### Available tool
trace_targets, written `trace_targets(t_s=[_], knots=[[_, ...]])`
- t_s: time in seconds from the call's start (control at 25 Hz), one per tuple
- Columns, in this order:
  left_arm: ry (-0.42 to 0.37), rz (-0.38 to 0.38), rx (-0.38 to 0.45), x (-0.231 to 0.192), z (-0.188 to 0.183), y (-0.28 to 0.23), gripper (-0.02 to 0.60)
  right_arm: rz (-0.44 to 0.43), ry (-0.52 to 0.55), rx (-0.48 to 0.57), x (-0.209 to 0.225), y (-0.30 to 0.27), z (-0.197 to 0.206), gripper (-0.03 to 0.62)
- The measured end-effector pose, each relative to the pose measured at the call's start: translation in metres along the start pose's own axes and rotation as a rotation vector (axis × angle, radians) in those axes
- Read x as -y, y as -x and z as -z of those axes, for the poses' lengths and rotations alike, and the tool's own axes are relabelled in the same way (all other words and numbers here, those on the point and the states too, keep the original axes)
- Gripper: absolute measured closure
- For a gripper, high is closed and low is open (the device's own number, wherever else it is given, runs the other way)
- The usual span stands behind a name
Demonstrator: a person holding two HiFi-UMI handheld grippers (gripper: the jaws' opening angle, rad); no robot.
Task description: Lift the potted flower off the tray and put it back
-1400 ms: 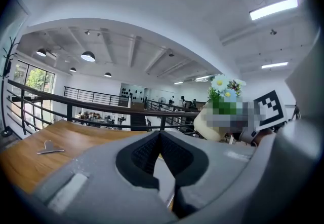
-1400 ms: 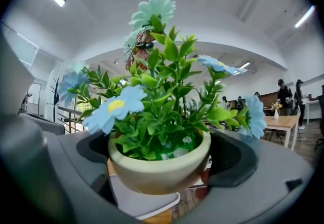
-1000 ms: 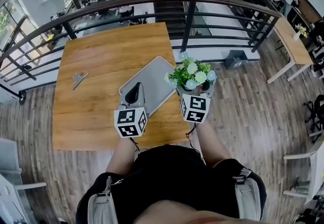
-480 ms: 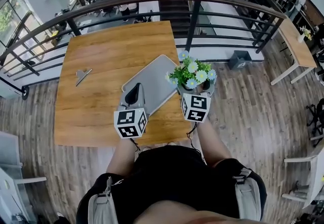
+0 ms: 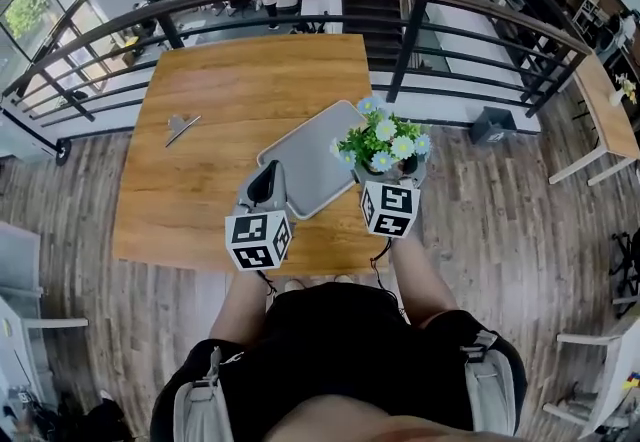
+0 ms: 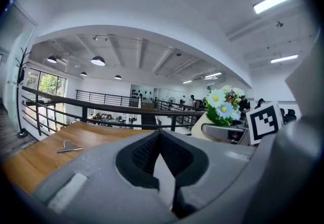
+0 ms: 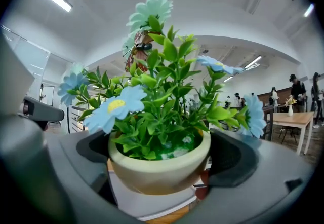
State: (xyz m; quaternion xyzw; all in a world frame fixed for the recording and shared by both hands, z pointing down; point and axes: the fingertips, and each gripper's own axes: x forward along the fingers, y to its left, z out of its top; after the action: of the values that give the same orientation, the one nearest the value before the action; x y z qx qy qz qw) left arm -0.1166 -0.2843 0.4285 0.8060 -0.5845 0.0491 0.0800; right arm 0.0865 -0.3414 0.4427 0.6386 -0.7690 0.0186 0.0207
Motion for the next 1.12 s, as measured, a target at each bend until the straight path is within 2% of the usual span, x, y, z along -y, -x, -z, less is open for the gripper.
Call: trace_targets(t_s=[0.36,0.52,1.12], knots=[[0.022,-0.162,-0.005,-0.050,0.011,0.040,0.569,-0.143,0.010,-0.018,-0.058,-0.030,0.027,0.014],[0.033,-0.239,-0.007,-0.072,0.013,0.061,0.569,-0.209,0.014,-0.059,-0.086,-0.044,0.048,0.014],[0.078,-0.498,-0.020,-0.133,0.029,0.143,0.569,-0.385,0.064,-0.292,-0.164,-0.080,0.176,0.014]])
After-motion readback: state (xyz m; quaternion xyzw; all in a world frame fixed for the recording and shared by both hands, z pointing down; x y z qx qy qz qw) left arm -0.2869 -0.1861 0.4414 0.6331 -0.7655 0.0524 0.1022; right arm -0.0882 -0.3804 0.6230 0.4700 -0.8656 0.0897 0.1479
